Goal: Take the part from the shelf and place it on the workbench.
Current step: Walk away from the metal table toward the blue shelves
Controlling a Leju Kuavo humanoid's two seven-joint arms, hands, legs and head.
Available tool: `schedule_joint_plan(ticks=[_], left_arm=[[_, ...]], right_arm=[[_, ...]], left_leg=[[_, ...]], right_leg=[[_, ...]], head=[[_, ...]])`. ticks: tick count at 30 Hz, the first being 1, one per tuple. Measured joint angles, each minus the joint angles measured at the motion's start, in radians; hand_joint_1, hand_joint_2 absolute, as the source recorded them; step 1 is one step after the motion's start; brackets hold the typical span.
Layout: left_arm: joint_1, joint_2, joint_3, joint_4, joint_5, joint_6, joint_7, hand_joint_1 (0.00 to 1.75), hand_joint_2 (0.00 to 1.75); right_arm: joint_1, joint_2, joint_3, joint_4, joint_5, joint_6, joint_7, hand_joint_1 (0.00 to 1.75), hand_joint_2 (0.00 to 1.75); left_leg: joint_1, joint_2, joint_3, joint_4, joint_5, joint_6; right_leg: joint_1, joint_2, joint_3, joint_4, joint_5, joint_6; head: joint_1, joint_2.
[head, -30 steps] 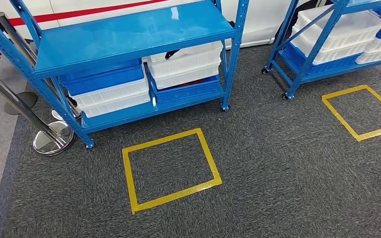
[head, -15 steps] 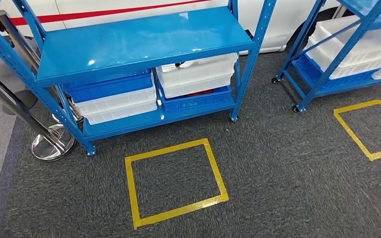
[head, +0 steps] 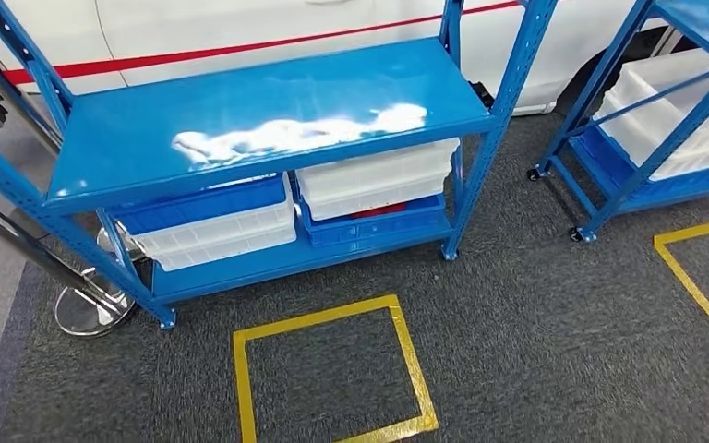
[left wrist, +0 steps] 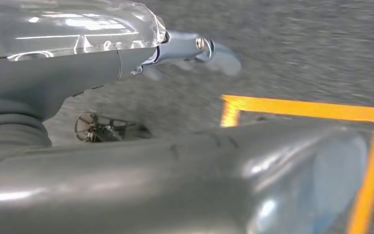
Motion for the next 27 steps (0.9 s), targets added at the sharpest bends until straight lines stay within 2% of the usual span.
schedule_joint_plan(ticks=[1, 3, 4, 5, 6, 8, 9, 10, 12, 13, 14, 16, 17, 18, 19, 21, 22, 23, 25, 27], left_arm=[[0.001, 0.000, 0.000, 0.000, -0.002, -0.001, 0.000, 0.00, 0.00], [0.004, 0.000, 0.000, 0.000, -0.006, -0.001, 0.002, 0.00, 0.00], [0.006, 0.000, 0.000, 0.000, -0.008, 0.000, 0.002, 0.00, 0.00], [0.008, 0.001, 0.000, 0.000, -0.009, 0.001, 0.003, 0.00, 0.00], [0.012, 0.001, 0.000, 0.001, -0.011, 0.003, 0.004, 0.00, 0.00], [0.020, 0.002, -0.001, 0.003, -0.015, 0.007, 0.006, 0.00, 0.00], [0.022, 0.002, -0.001, 0.005, -0.017, 0.008, 0.008, 0.00, 0.00], [0.021, 0.002, -0.001, 0.005, -0.019, 0.009, 0.008, 0.00, 0.00], [0.011, 0.002, -0.002, 0.004, -0.022, 0.009, 0.008, 0.00, 0.00], [0.006, 0.002, -0.002, 0.004, -0.024, 0.009, 0.007, 0.00, 0.00], [0.001, 0.002, -0.002, 0.004, -0.025, 0.009, 0.005, 0.00, 0.00], [-0.004, 0.003, -0.002, 0.004, -0.027, 0.010, 0.004, 0.00, 0.00], [-0.005, 0.003, -0.002, 0.004, -0.027, 0.010, 0.003, 0.00, 0.00], [-0.005, 0.003, -0.002, 0.004, -0.027, 0.010, 0.003, 0.00, 0.00], [-0.005, 0.003, -0.002, 0.004, -0.027, 0.010, 0.004, 0.00, 0.00], [-0.002, 0.003, -0.003, 0.004, -0.028, 0.010, 0.003, 0.00, 0.00], [-0.002, 0.002, -0.003, 0.004, -0.029, 0.010, 0.003, 0.00, 0.00], [-0.002, 0.001, -0.003, 0.004, -0.030, 0.010, 0.003, 0.00, 0.00], [-0.002, 0.000, -0.004, 0.004, -0.034, 0.010, 0.002, 0.00, 0.00], [-0.002, 0.003, -0.006, 0.004, -0.037, 0.010, 0.002, 0.00, 0.00]], right_arm=[[0.000, 0.000, 0.000, 0.000, -0.001, -0.001, 0.000, 0.00, 0.00], [0.000, 0.000, -0.002, 0.000, -0.003, -0.004, -0.001, 0.00, 0.00], [0.000, 0.000, -0.003, 0.000, -0.004, -0.005, -0.001, 0.00, 0.00], [0.001, 0.000, -0.004, 0.000, -0.006, -0.006, -0.002, 0.00, 0.00], [0.005, 0.001, -0.005, 0.001, -0.008, -0.007, -0.002, 0.00, 0.00], [0.007, 0.004, -0.006, 0.004, -0.009, -0.007, -0.003, 0.00, 0.00], [0.007, 0.005, -0.007, 0.005, -0.010, -0.007, -0.003, 0.00, 0.00], [0.003, 0.006, -0.007, 0.006, -0.011, -0.007, -0.004, 0.00, 0.00], [-0.002, 0.006, -0.009, 0.004, -0.013, -0.008, -0.006, 0.00, 0.00], [-0.006, 0.006, -0.011, 0.004, -0.014, -0.009, -0.006, 0.00, 0.00], [-0.009, 0.006, -0.012, 0.003, -0.014, -0.009, -0.007, 0.00, 0.00], [-0.012, 0.006, -0.015, 0.003, -0.016, -0.010, -0.010, 0.00, 0.00], [-0.012, 0.006, -0.016, 0.003, -0.016, -0.010, -0.010, 0.00, 0.00], [-0.011, 0.006, -0.016, 0.003, -0.016, -0.010, -0.010, 0.00, 0.00], [-0.009, 0.006, -0.017, 0.003, -0.016, -0.010, -0.010, 0.00, 0.00], [-0.003, 0.006, -0.018, 0.004, -0.017, -0.010, -0.010, 0.00, 0.00], [-0.002, 0.005, -0.019, 0.004, -0.018, -0.010, -0.010, 0.00, 0.00], [-0.001, 0.004, -0.021, 0.004, -0.018, -0.010, -0.011, 0.00, 0.00], [-0.002, 0.003, -0.023, 0.005, -0.021, -0.010, -0.015, 0.00, 0.00], [-0.003, 0.004, -0.024, 0.005, -0.024, -0.010, -0.018, 0.00, 0.00]], left_leg=[[0.001, 0.003, -0.050, 0.031, -0.046, -0.003], [0.001, 0.005, -0.126, 0.028, -0.147, -0.004], [0.001, 0.005, -0.156, -0.001, -0.167, -0.001], [0.001, 0.006, -0.181, -0.042, -0.142, 0.004], [0.000, 0.007, -0.203, -0.095, -0.059, 0.011], [-0.005, 0.008, -0.236, -0.186, 0.153, 0.024], [-0.008, 0.008, -0.243, -0.205, 0.222, 0.029], [-0.011, 0.006, -0.244, -0.207, 0.241, 0.033], [-0.010, 0.004, -0.232, -0.202, 0.227, 0.044], [-0.009, 0.003, -0.226, -0.206, 0.220, 0.051], [-0.008, 0.003, -0.219, -0.211, 0.215, 0.058], [-0.009, 0.002, -0.206, -0.216, 0.202, 0.067], [-0.011, 0.002, -0.200, -0.217, 0.196, 0.068], [-0.012, 0.000, -0.193, -0.217, 0.190, 0.069], [-0.013, -0.002, -0.186, -0.217, 0.185, 0.068], [-0.015, -0.006, -0.173, -0.217, 0.178, 0.066], [-0.018, -0.007, -0.169, -0.216, 0.175, 0.064], [-0.019, -0.008, -0.167, -0.216, 0.173, 0.060], [-0.019, -0.009, -0.166, -0.217, 0.173, 0.050], [-0.019, -0.008, -0.165, -0.219, 0.174, 0.038]], right_leg=[[-0.001, 0.002, 0.029, -0.009, -0.015, -0.001], [-0.002, 0.006, 0.085, -0.020, -0.046, 0.002], [-0.003, 0.008, 0.113, -0.023, -0.065, 0.003], [-0.002, 0.009, 0.137, -0.024, -0.084, 0.006], [-0.002, 0.009, 0.156, -0.024, -0.104, 0.008], [0.004, 0.014, 0.183, -0.016, -0.144, 0.017], [0.006, 0.016, 0.194, -0.014, -0.162, 0.023], [0.008, 0.019, 0.206, -0.015, -0.178, 0.030], [0.004, 0.017, 0.226, -0.020, -0.200, 0.042], [0.003, 0.015, 0.221, -0.001, -0.215, 0.046], [0.001, 0.013, 0.200, 0.042, -0.238, 0.049], [0.001, 0.009, 0.115, 0.180, -0.290, 0.053], [0.001, 0.009, 0.071, 0.240, -0.302, 0.054], [0.002, 0.009, 0.039, 0.271, -0.293, 0.053], [0.004, 0.009, 0.023, 0.264, -0.263, 0.050], [0.011, 0.009, 0.037, 0.154, -0.164, 0.037], [0.016, 0.008, 0.050, 0.094, -0.125, 0.028], [0.019, 0.007, 0.059, 0.049, -0.100, 0.021], [0.024, 0.006, 0.061, 0.023, -0.090, 0.012], [0.019, 0.004, 0.065, 0.011, -0.080, 0.006]], head=[[0.000, 0.000], [0.000, 0.000], [0.000, 0.000], [0.000, 0.000], [0.000, 0.000], [0.000, 0.000], [0.000, 0.000], [0.001, 0.000], [0.001, 0.000], [0.001, 0.000], [0.001, 0.000], [0.001, 0.000], [0.001, 0.000], [0.001, 0.000], [0.001, 0.000], [0.001, 0.000], [0.001, 0.000], [0.001, 0.000], [0.001, 0.000], [0.001, 0.000]])
